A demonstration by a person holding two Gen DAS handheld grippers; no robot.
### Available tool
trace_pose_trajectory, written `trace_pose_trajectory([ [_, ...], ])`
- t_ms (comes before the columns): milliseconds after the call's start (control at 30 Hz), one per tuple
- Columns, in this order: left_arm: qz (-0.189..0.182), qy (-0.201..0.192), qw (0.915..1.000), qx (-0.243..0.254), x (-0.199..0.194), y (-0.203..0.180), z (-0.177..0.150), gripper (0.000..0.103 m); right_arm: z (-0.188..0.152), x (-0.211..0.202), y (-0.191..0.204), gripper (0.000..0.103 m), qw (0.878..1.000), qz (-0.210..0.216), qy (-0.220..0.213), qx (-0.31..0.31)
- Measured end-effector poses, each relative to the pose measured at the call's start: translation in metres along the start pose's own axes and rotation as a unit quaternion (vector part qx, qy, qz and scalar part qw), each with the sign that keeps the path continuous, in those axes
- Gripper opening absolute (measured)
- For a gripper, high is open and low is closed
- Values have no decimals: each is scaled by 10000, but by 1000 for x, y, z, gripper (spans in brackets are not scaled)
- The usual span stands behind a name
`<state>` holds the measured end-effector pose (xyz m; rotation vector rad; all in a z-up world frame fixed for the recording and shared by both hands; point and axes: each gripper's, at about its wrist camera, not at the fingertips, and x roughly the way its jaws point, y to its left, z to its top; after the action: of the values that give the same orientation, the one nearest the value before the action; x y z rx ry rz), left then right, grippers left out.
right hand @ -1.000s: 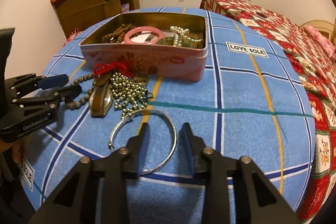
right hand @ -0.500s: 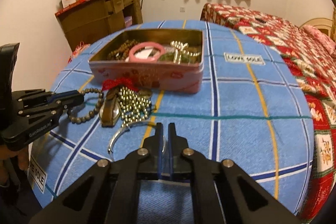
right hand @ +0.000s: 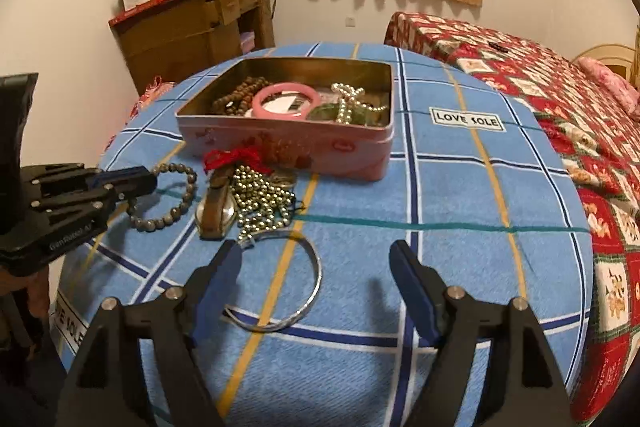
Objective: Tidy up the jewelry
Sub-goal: 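Grasp the grey bead strand with the left tool while the right tool grasps the silver bangle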
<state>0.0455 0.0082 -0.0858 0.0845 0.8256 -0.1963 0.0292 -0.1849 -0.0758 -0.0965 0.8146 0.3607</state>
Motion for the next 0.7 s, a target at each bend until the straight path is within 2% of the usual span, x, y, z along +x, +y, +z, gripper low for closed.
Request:
trace_pose_trajectory([
  [400,6,0,10000,-25,3,-1,-5,7,-4,10,17,79,9993,285,198,-118],
  [533,5,34,10000,-42,5,1,-7,7,-6,18,25,78,9988,228,346,-254],
  [567,4,44,10000,-52,5,1,-8,7,-7,19,26,78,9987,187,395,-273],
  [600,2,54,10000,-58,6,2,-9,7,-9,22,26,71,9983,160,471,-293],
  [700,-9,38,10000,-77,5,3,-10,7,-10,19,26,71,9982,129,460,-349],
])
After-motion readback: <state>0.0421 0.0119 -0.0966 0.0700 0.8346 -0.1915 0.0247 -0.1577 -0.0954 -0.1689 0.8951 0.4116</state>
